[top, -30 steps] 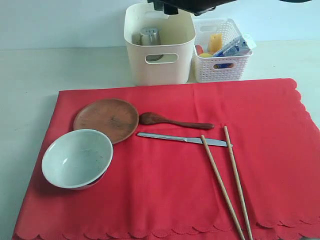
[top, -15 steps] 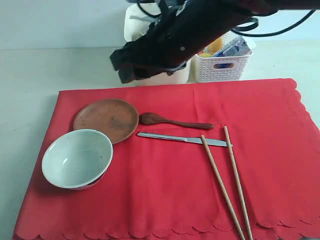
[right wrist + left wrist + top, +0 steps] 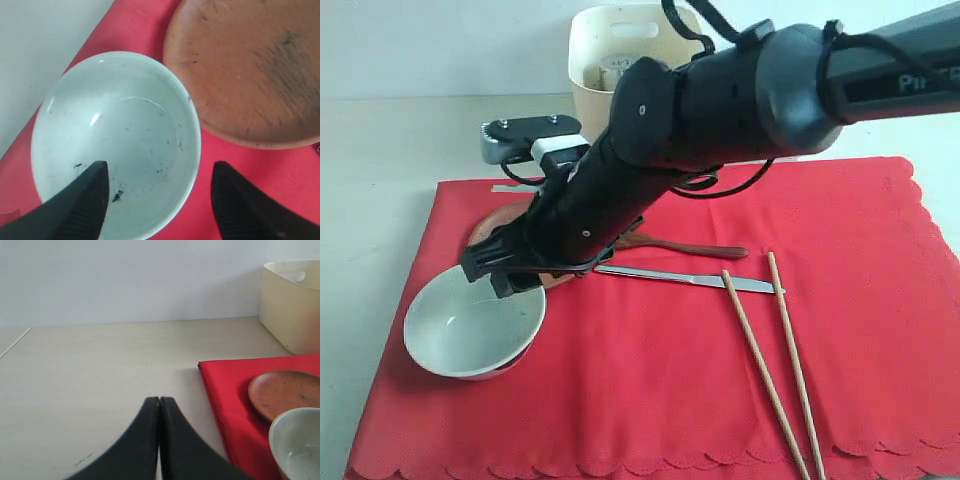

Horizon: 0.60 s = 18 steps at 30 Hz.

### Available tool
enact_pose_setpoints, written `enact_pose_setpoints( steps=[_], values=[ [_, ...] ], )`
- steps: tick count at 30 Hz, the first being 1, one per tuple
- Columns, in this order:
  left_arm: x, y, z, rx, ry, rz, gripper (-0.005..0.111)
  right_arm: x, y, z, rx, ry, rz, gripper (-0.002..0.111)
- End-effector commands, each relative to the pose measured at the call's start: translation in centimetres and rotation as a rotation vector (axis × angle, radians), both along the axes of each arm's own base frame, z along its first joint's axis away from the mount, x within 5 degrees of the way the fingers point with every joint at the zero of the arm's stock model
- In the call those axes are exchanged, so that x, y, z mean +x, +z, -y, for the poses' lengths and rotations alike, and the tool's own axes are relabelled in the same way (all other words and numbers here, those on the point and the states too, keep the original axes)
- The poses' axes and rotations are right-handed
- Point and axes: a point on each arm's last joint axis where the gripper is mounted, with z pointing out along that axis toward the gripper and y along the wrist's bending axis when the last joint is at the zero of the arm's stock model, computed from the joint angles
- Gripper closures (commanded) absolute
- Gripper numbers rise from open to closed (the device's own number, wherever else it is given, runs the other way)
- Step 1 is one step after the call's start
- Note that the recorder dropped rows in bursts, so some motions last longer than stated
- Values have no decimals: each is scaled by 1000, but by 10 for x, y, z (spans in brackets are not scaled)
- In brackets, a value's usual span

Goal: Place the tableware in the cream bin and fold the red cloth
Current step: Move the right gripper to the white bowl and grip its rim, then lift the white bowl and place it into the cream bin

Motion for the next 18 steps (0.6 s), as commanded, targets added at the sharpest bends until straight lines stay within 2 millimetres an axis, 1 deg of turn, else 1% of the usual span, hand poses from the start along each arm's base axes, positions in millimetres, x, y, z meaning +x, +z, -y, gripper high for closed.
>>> enact_pose_setpoints(
  steps=[1,6,10,18],
  values=[
    [0,1,0,-9,1,8,104,4,-18,-2,-18,-15,-2,50],
    [0,1,0,-9,1,8,104,5,-36,-3,-44,-24,-24,50],
    [0,1,0,-9,1,8,104,5,-46,-4,-57,-29,-45,50],
    [0,1,0,-9,1,8,104,5,-50,-4,-58,-37,-56,51]
  ],
)
